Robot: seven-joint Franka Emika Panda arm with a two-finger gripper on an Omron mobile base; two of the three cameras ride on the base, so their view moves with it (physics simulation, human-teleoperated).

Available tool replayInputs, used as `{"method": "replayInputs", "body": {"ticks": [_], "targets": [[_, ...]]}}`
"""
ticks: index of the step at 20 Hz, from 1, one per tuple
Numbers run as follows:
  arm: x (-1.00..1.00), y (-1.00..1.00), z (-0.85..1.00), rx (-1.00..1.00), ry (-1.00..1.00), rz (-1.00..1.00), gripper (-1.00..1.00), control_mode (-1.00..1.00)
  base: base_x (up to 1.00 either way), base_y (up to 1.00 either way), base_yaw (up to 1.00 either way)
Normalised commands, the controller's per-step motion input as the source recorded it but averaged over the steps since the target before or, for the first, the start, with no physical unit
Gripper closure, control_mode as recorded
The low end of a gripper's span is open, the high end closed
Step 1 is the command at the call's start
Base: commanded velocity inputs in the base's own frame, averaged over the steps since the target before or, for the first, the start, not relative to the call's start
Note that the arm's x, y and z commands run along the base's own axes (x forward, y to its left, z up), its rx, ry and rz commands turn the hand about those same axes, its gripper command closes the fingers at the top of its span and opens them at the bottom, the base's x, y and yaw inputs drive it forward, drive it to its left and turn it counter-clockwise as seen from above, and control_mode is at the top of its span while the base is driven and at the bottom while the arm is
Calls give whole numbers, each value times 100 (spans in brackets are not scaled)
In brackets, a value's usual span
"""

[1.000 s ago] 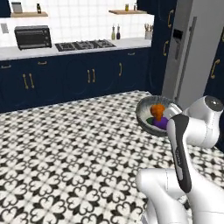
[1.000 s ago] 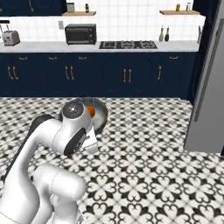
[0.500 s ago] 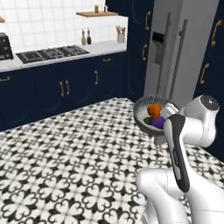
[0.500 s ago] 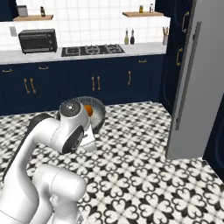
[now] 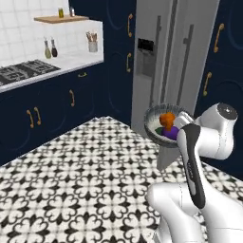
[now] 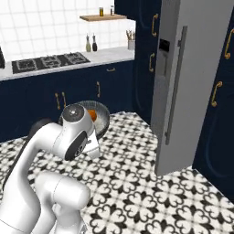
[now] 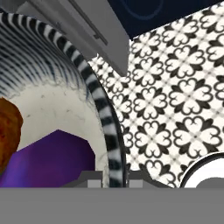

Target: Pick the chicken drumstick and eggplant from their plates and place them in the bowl. Then put the bowl in the fridge.

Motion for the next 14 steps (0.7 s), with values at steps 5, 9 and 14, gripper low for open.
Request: {"method": "replayInputs", "body": {"ticks": [5, 9, 14], "targets": [[0, 0, 0, 0, 0, 0, 100, 100, 100, 98, -46], [0, 0, 0, 0, 0, 0, 100, 100, 100, 100, -44], [0, 0, 0, 0, 0, 0, 100, 100, 87, 100, -42]]}}
